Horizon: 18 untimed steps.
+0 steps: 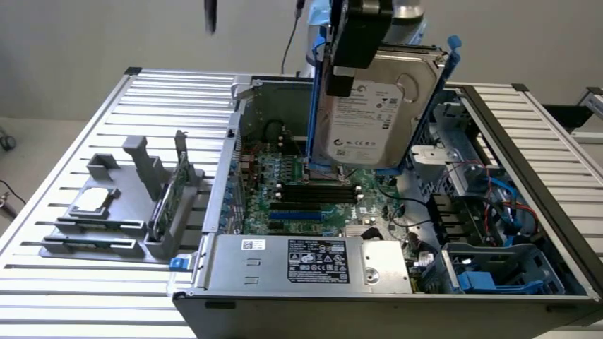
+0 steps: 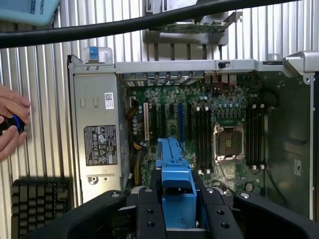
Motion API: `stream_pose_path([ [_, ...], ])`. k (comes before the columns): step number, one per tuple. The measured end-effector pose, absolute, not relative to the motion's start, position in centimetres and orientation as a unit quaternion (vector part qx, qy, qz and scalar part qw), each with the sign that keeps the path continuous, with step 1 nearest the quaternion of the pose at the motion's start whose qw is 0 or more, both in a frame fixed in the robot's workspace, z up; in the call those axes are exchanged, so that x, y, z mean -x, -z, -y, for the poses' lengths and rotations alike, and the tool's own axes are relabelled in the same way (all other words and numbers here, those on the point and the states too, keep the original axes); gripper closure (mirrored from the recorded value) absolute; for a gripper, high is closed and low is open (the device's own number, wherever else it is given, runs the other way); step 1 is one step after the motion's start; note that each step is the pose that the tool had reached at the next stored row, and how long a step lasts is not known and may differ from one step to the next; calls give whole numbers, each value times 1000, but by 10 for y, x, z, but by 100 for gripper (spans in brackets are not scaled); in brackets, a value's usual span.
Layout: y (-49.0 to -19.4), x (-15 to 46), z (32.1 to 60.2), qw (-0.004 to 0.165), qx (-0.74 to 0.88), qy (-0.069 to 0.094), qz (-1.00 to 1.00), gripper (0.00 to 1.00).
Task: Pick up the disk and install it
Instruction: 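Pick up the disk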
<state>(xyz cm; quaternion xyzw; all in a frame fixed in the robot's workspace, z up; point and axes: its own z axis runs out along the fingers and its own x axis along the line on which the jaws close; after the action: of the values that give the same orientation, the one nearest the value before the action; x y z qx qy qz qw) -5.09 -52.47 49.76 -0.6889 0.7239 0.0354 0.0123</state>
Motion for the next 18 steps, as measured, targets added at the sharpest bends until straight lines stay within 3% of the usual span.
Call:
stream_pose_path([
  [18,-497,-17,571,12,689,-35,-724,67],
])
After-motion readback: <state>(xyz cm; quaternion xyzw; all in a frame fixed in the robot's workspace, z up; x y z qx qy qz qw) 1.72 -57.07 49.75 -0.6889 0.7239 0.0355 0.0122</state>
